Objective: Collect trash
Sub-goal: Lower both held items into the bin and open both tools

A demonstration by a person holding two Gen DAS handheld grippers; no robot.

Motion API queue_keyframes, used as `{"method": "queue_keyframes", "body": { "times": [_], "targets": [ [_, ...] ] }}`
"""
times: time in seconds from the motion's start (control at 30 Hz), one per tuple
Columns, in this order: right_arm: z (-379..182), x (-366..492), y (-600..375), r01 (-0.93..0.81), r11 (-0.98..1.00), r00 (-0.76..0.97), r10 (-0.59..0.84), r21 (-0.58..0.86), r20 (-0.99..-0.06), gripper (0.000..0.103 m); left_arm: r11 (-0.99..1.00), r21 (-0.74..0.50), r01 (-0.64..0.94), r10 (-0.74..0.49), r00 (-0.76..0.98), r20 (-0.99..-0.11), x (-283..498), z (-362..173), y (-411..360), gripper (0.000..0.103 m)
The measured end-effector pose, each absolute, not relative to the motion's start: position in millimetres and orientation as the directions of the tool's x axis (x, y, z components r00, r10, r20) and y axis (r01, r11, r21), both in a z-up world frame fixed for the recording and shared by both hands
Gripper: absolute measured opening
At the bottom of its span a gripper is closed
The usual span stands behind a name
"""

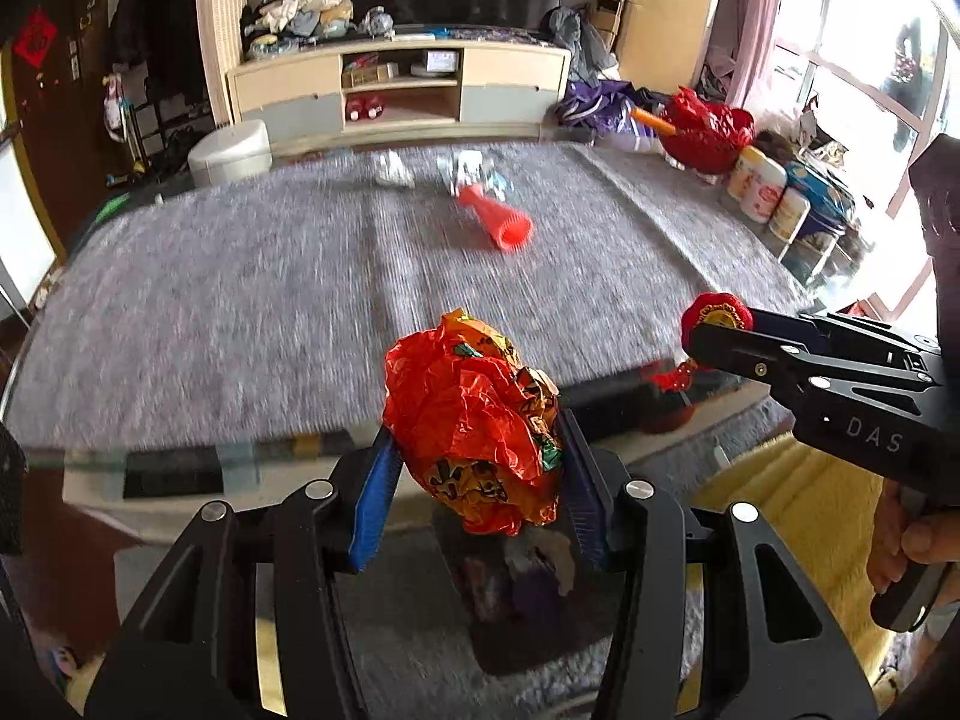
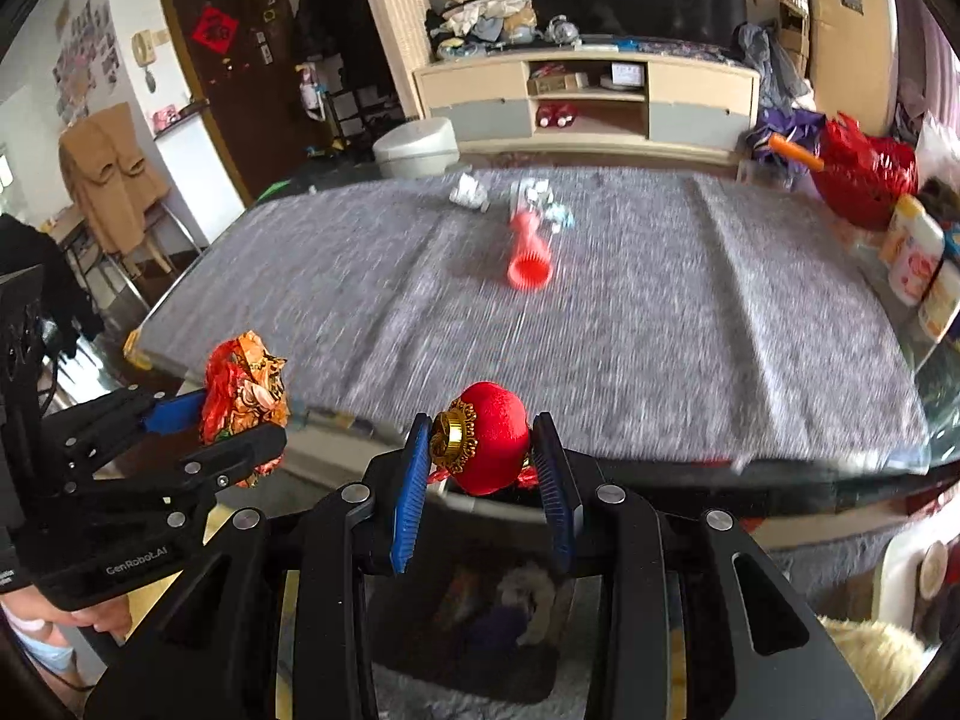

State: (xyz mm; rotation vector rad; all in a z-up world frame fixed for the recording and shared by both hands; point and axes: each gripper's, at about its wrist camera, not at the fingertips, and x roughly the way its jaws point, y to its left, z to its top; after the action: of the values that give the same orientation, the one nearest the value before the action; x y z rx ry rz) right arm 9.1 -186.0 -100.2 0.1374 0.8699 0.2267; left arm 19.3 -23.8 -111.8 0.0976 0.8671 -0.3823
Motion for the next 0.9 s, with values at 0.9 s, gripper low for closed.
{"method": "queue_keyframes", "body": {
  "times": [0.9],
  "targets": [
    [-200, -25, -180, -0.083, 0.958, 0.436, 0.282, 0.273, -0.855, 0.036, 0.914, -0.146, 0.378, -0.278, 0.325, -0.904, -20, -232, -50, 0.050]
  ]
}}
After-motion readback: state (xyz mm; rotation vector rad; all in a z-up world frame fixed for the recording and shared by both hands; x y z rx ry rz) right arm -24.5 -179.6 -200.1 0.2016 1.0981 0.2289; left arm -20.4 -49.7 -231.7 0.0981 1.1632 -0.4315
